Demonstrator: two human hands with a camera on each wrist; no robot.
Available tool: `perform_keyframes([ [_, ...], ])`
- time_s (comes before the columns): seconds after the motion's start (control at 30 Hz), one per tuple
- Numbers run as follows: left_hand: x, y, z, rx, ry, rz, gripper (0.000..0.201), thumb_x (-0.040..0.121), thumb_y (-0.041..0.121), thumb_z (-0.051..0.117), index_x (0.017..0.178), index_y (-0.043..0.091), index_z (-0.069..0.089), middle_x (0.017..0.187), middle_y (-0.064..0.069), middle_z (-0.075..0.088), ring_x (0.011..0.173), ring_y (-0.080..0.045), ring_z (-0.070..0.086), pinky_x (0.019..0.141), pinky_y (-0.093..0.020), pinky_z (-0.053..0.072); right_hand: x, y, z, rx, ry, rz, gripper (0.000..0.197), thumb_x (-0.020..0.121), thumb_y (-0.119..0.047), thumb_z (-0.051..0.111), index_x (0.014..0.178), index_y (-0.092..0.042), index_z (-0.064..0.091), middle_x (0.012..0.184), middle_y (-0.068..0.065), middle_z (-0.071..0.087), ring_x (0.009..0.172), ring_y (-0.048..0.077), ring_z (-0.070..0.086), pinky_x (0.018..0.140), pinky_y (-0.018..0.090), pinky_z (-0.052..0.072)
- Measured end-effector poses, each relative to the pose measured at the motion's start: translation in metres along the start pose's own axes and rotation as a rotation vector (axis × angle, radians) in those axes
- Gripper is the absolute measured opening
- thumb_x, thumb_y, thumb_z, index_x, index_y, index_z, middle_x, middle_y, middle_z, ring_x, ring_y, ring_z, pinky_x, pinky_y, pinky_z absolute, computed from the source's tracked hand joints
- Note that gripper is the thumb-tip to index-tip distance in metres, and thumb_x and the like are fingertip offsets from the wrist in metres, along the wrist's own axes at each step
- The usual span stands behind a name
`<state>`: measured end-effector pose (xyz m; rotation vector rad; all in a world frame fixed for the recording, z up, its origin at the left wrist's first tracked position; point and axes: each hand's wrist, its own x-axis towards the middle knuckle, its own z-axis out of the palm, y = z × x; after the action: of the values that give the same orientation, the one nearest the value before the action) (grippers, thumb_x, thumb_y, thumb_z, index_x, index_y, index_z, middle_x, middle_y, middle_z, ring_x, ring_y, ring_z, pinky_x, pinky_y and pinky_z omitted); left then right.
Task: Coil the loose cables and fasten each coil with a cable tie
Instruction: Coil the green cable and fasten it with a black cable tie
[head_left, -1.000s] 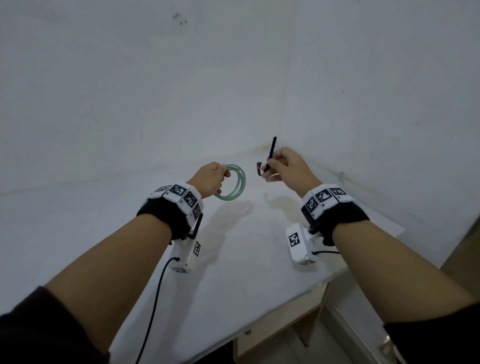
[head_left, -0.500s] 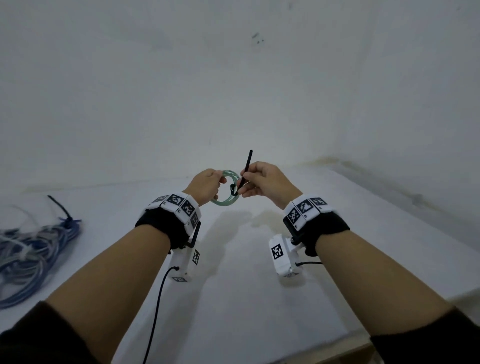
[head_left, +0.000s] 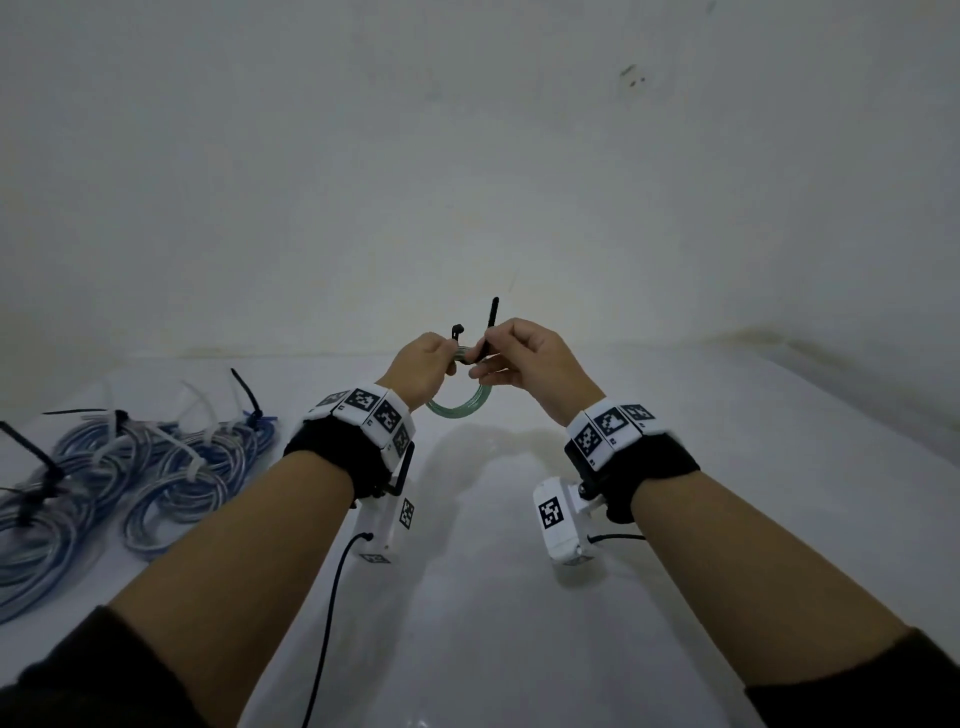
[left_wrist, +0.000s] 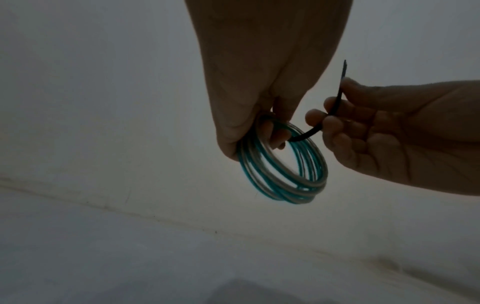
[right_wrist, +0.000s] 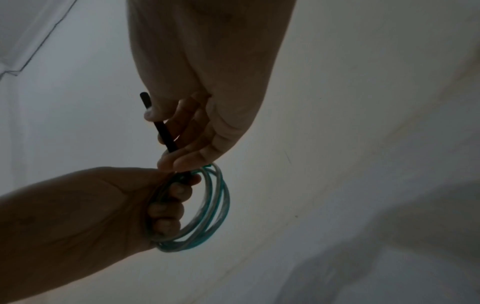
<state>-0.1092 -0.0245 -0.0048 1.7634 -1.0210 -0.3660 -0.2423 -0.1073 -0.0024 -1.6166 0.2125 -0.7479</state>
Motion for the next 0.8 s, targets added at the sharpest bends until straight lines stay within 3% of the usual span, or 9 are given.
perform_keyframes([
  [0.1,-0.002,-0.002,-0.006,0.019,0.053,0.053,0.018,0.097,0.02,0.04,0.091,0.008,0.052,0.088,-0.002,0.058,0.077,-0.015,0.048,0.073,-0.029,0.038,0.005,0.002,0.012,0.048,0.07,-0.004,0.021,0.094,-0.022,0.053,0.08,-0.007,0.058,0.08,0.012,0.065,0.058,0.016,0.06,0.06,0.024,0.052],
  [0.2,-0.004,-0.004,-0.011,-0.006,0.139,0.105,0.014,0.094,0.019,0.046,0.091,0.009,0.055,0.096,-0.01,0.062,0.081,-0.017,0.049,0.071,-0.027,0.037,0.008,0.005,0.023,0.132,0.119,-0.01,0.004,0.093,-0.011,0.054,0.091,-0.008,0.058,0.072,0.009,0.062,0.049,0.011,0.051,0.054,0.021,0.045],
  [0.27,-0.006,-0.006,-0.014,-0.058,0.2,0.136,0.009,0.093,0.018,0.05,0.09,0.012,0.056,0.094,-0.01,0.064,0.078,-0.016,0.052,0.067,-0.024,0.038,0.01,0.006,0.03,0.157,0.13,0.003,0.004,0.092,-0.008,0.055,0.091,-0.011,0.057,0.068,0.007,0.061,0.045,0.01,0.047,0.055,0.023,0.041],
  [0.43,-0.011,-0.007,-0.018,-0.125,0.281,0.213,0.003,0.09,0.014,0.056,0.089,0.015,0.058,0.081,0.002,0.063,0.079,-0.012,0.058,0.075,-0.021,0.044,0.013,0.003,0.043,0.156,0.139,0.035,0.02,0.095,-0.012,0.05,0.075,-0.01,0.054,0.061,0.009,0.056,0.04,0.011,0.033,0.048,0.023,0.027],
  [0.53,-0.012,-0.007,-0.019,-0.128,0.322,0.252,0.004,0.09,0.013,0.056,0.087,0.014,0.059,0.078,0.005,0.061,0.07,0.0,0.056,0.064,-0.007,0.041,0.013,0.005,0.046,0.128,0.147,0.03,0.025,0.094,-0.014,0.051,0.069,-0.009,0.053,0.058,0.01,0.054,0.039,0.011,0.03,0.047,0.024,0.024],
  [0.6,-0.012,-0.007,-0.021,-0.133,0.339,0.263,0.005,0.09,0.013,0.056,0.086,0.013,0.058,0.076,0.007,0.06,0.066,0.004,0.054,0.061,-0.006,0.038,0.013,0.006,0.045,0.122,0.137,0.03,0.026,0.093,-0.011,0.052,0.067,-0.009,0.053,0.059,0.011,0.055,0.041,0.013,0.03,0.048,0.025,0.024],
  [0.8,-0.014,-0.005,-0.023,-0.089,0.304,0.252,0.006,0.09,0.013,0.056,0.084,0.014,0.057,0.08,-0.006,0.063,0.076,-0.018,0.056,0.07,-0.023,0.042,0.012,0.008,0.044,0.105,0.112,0.028,0.024,0.093,-0.008,0.051,0.069,-0.007,0.054,0.06,0.011,0.056,0.042,0.013,0.032,0.047,0.023,0.028],
])
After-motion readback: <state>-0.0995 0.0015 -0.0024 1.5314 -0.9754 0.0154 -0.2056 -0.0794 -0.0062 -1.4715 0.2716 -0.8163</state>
